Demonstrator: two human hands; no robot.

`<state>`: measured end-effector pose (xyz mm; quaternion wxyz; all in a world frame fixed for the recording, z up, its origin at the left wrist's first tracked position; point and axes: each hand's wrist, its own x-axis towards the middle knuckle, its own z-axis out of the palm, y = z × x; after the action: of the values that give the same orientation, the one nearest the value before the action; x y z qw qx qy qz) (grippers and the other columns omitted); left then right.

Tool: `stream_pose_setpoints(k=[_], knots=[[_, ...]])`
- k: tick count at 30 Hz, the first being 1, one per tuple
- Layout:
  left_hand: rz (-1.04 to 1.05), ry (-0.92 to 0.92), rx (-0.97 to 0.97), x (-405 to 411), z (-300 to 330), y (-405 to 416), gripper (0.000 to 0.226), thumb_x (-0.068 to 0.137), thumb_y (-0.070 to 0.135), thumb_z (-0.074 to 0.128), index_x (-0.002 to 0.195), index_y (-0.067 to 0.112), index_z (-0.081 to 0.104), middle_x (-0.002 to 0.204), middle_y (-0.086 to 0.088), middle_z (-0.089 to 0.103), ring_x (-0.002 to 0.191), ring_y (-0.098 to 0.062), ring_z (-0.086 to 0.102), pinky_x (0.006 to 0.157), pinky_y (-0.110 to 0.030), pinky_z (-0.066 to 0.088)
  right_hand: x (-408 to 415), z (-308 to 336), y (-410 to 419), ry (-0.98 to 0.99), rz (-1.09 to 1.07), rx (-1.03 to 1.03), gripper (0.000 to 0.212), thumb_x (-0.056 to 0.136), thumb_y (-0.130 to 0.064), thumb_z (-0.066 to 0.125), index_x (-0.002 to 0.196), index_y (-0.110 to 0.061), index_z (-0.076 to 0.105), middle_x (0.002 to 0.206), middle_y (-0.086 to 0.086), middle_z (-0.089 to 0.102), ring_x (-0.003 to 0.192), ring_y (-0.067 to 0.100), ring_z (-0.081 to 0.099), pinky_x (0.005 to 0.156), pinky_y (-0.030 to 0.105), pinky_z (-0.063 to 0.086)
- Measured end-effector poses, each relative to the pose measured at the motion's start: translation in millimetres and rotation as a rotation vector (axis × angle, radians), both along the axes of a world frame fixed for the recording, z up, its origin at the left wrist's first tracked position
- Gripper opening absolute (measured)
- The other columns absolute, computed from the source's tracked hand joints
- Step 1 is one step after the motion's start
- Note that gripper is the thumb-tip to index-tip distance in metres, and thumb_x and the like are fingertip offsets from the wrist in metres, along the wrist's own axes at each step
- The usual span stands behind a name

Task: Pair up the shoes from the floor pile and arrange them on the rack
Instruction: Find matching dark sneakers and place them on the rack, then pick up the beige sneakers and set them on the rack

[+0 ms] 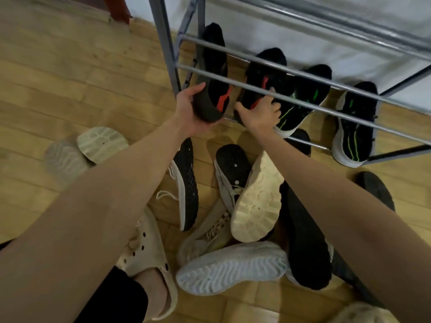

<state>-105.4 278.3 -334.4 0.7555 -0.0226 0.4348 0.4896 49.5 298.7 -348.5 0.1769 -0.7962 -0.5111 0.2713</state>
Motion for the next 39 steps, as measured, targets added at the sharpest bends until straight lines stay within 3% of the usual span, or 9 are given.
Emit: stream_pose_setpoints(k=[7, 10, 11, 14, 17, 20, 25, 32, 39], knots=[[0.044, 0.229, 0.003, 8, 6, -8, 0.031, 0.097, 0.029, 0.047, 0.121, 0.009, 0.053, 0.121, -0.017, 0.062, 0.112, -0.032, 0.060, 0.101, -0.044, 0.048, 8, 8, -10, 0.076, 0.124, 0.000, 0.059, 0.094, -0.029, 0.053, 0.142, -0.004, 0.029, 0.139, 0.024, 0.037, 0.129, 0.041, 0.036, 0.106, 0.043, 0.032], [-0.035, 0.414, 0.005, 4, 22, -19, 0.025, 0.098, 0.020, 0.043, 0.119, 0.007, 0.051, 0.104, -0.009, 0.063, 0.095, -0.022, 0.063, 0.078, -0.030, 0.054, 11, 20, -34, 0.066, 0.197, 0.012, 0.052, 0.092, -0.022, 0.054, 0.138, -0.004, 0.037, 0.134, 0.022, 0.041, 0.124, 0.039, 0.039, 0.104, 0.041, 0.035], [-0.072, 0.526, -0.009, 0, 25, -23, 0.029, 0.097, 0.015, 0.044, 0.124, 0.004, 0.050, 0.108, -0.008, 0.062, 0.096, -0.020, 0.061, 0.074, -0.025, 0.052, 12, 24, -42, 0.063, 0.215, 0.014, 0.050, 0.091, -0.020, 0.054, 0.135, -0.004, 0.039, 0.133, 0.021, 0.042, 0.123, 0.038, 0.040, 0.104, 0.040, 0.035], [-0.230, 0.820, -0.061, -16, 30, -36, 0.048, 0.095, 0.008, 0.044, 0.141, 0.001, 0.036, 0.139, -0.013, 0.047, 0.122, -0.024, 0.049, 0.089, -0.030, 0.044, 15, 35, -70, 0.085, 0.245, 0.007, 0.045, 0.090, -0.016, 0.055, 0.131, -0.004, 0.043, 0.132, 0.020, 0.042, 0.125, 0.034, 0.040, 0.106, 0.038, 0.035], [-0.327, 0.981, -0.058, -29, 36, -59, 0.051, 0.094, 0.011, 0.046, 0.143, 0.003, 0.033, 0.143, -0.013, 0.042, 0.124, -0.023, 0.046, 0.087, -0.031, 0.043, 21, 42, -100, 0.083, 0.276, -0.006, 0.043, 0.089, -0.015, 0.054, 0.130, -0.004, 0.046, 0.133, 0.018, 0.044, 0.128, 0.032, 0.038, 0.104, 0.036, 0.036], [-0.384, 1.112, -0.042, -32, 39, -88, 0.044, 0.093, 0.015, 0.050, 0.134, 0.004, 0.044, 0.129, -0.014, 0.054, 0.117, -0.026, 0.053, 0.090, -0.035, 0.046, 29, 50, -129, 0.059, 0.323, -0.011, 0.042, 0.088, -0.015, 0.056, 0.128, -0.004, 0.048, 0.131, 0.017, 0.046, 0.125, 0.030, 0.042, 0.101, 0.034, 0.036], [-0.419, 1.194, -0.087, -22, 31, -142, 0.020, 0.085, 0.006, 0.054, 0.104, 0.002, 0.059, 0.088, -0.008, 0.057, 0.093, -0.028, 0.059, 0.070, -0.029, 0.044, 46, 56, -178, 0.042, 0.338, -0.042, 0.040, 0.089, -0.014, 0.056, 0.126, -0.002, 0.048, 0.125, 0.019, 0.048, 0.121, 0.034, 0.043, 0.100, 0.040, 0.038], [-0.542, 1.271, -0.300, 6, 3, -195, 0.069, 0.080, 0.019, 0.070, 0.137, -0.001, 0.035, 0.138, -0.018, 0.046, 0.124, -0.034, 0.049, 0.099, -0.041, 0.047, 64, 47, -234, 0.027, 0.227, -0.105, 0.052, 0.087, -0.018, 0.061, 0.132, -0.003, 0.041, 0.135, 0.022, 0.038, 0.125, 0.036, 0.037, 0.100, 0.037, 0.035], [-0.665, 1.297, -0.108, 9, -18, -215, 0.052, 0.085, 0.011, 0.065, 0.130, 0.004, 0.039, 0.127, -0.015, 0.054, 0.116, -0.031, 0.053, 0.080, -0.030, 0.041, 51, 27, -259, -0.003, 0.106, -0.142, 0.100, 0.074, -0.045, 0.076, 0.144, -0.003, 0.019, 0.139, 0.023, 0.028, 0.126, 0.042, 0.032, 0.103, 0.043, 0.034]])
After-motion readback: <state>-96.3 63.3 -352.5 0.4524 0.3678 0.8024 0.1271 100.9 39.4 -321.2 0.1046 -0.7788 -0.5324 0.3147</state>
